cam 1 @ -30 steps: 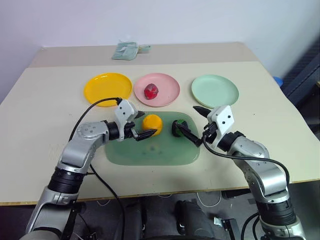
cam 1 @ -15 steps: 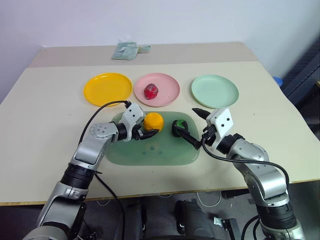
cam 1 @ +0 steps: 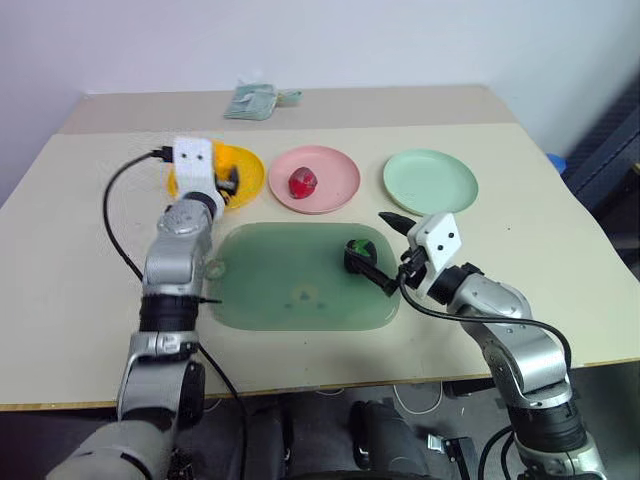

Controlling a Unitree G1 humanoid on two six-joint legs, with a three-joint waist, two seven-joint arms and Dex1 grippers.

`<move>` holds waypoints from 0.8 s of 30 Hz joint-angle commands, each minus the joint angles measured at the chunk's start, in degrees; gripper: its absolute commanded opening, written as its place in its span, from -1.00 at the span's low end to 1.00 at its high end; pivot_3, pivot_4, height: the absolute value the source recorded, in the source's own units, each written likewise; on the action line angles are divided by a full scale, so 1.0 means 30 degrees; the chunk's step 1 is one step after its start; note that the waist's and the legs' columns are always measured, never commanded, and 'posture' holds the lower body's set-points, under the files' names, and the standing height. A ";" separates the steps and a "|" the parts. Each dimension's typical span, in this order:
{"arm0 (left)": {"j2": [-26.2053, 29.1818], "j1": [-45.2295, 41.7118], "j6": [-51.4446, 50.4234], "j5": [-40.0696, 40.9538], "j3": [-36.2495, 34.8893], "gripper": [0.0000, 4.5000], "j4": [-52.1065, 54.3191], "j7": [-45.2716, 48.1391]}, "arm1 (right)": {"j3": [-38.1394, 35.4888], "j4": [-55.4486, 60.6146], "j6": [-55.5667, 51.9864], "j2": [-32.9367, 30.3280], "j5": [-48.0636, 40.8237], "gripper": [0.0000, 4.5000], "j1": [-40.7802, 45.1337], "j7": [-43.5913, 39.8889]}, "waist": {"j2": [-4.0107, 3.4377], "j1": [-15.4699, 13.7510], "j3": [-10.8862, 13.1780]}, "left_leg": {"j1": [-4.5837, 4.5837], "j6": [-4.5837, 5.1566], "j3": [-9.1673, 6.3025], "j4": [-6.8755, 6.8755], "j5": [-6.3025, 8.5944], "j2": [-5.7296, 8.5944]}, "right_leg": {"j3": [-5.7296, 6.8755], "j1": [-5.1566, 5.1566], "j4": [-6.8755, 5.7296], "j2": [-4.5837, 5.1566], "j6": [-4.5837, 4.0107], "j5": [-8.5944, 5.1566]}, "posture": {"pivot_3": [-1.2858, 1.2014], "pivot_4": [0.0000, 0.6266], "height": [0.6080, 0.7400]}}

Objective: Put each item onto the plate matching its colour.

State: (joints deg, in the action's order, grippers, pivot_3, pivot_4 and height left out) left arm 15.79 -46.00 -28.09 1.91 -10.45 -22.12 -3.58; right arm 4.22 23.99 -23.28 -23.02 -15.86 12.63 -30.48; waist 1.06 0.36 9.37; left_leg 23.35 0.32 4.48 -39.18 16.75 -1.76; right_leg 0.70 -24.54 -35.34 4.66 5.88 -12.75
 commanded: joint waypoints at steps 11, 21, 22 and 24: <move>0.0894 -0.4437 0.3396 0.0522 -0.0812 0.58 -0.9678 0.0689 | -0.0020 0.0179 0.0735 0.0275 0.0263 1.00 0.0355 0.0232 | 0.0021 0.0064 0.0013 | 0.0016 -0.0010 0.0032 0.0001 -0.0005 -0.0002 | 0.0035 0.0000 0.0004 0.0003 0.0002 0.0001 | 0.03 -0.52 1.00; 0.0772 -0.1534 0.5682 0.1598 -0.1011 0.98 -0.4461 0.2389 | -0.0109 0.0320 -0.0009 0.0101 0.0156 1.00 0.0293 0.0411 | 0.0019 0.0114 0.0012 | 0.0014 -0.0013 0.0034 0.0006 -0.0006 -0.0010 | 0.0030 0.0000 0.0004 0.0006 0.0001 0.0001 | 0.03 -0.52 1.00; 0.0655 -0.0879 0.5827 0.2094 -0.1039 0.98 -0.3268 0.3141 | -0.0078 0.0275 -0.0098 0.0075 0.0169 1.00 0.0310 0.0377 | 0.0019 0.0125 0.0012 | 0.0012 -0.0014 0.0036 0.0008 -0.0006 -0.0014 | 0.0029 -0.0001 0.0004 0.0007 0.0000 0.0002 | 0.03 -0.52 1.00; 0.0460 0.0768 0.5787 0.3396 -0.0732 0.98 -0.0364 0.5355 | -0.0023 0.0162 -0.0283 0.0079 0.0137 1.00 0.0349 0.0311 | 0.0018 0.0106 0.0012 | 0.0010 -0.0023 0.0037 0.0011 -0.0012 -0.0019 | 0.0031 -0.0002 0.0000 0.0006 -0.0002 0.0002 | 0.03 -0.52 1.00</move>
State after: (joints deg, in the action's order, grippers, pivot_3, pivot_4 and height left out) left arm 17.26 -44.65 -11.91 9.21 -12.87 -30.12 7.98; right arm 5.03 23.17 -24.07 -22.59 -14.79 13.27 -29.48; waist 1.12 0.68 9.41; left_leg 23.38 0.25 4.59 -39.16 16.72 -1.82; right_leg 0.79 -24.55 -35.35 4.68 5.87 -12.74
